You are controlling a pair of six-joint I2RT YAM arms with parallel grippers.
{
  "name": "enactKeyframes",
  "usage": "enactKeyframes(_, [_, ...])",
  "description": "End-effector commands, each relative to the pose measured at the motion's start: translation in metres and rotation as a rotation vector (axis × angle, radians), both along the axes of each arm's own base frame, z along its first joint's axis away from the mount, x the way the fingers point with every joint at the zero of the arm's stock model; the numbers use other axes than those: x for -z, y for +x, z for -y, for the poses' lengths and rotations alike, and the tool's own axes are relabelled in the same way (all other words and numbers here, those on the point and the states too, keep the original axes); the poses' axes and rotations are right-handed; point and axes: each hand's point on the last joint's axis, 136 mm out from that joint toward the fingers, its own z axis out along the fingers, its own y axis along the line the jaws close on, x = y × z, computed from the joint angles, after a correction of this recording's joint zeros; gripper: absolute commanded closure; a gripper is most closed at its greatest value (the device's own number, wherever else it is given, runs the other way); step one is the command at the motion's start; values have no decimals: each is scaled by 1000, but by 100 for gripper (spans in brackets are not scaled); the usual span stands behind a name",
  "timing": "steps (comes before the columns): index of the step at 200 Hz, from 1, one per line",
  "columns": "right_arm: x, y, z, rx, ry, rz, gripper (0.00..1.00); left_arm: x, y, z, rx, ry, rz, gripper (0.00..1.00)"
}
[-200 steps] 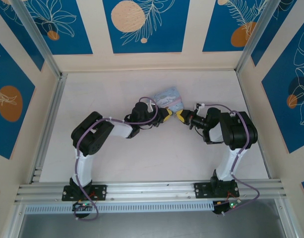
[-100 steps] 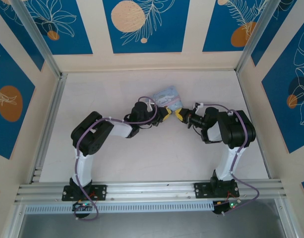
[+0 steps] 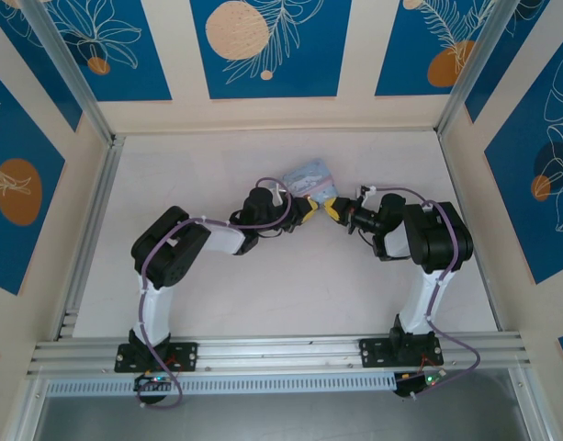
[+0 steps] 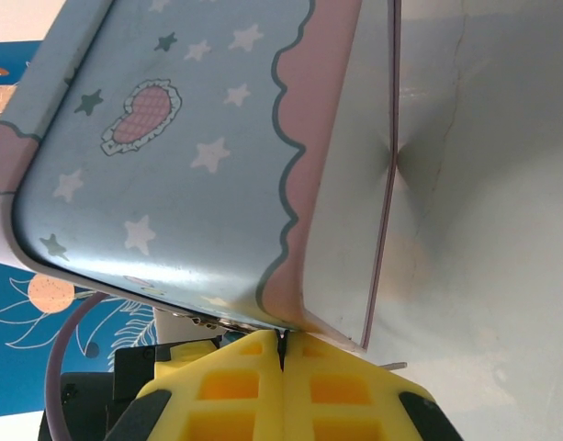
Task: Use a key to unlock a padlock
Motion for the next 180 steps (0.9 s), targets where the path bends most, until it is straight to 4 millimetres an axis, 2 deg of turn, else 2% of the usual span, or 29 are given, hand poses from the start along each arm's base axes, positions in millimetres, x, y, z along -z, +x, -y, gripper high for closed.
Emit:
enactKeyframes(1, [-6, -17, -37, -156, 11, 32, 100, -60, -27, 30, 159, -138, 125, 100])
enactKeyframes(31, [-10, -16, -38, -160, 11, 37, 100, -56, -26, 28, 146, -124, 114, 100])
enactKeyframes(80, [-14, -23, -39, -142, 12, 38, 100, -33, -21, 15, 61, -41, 68, 100])
enactKeyframes(127, [-18, -32, -46, -155, 9, 44, 100, -29, -14, 9, 13, -13, 63, 100])
enactKeyframes(180, [-10, -36, -48, -146, 0, 22, 100, -26, -13, 5, -9, 13, 63, 99])
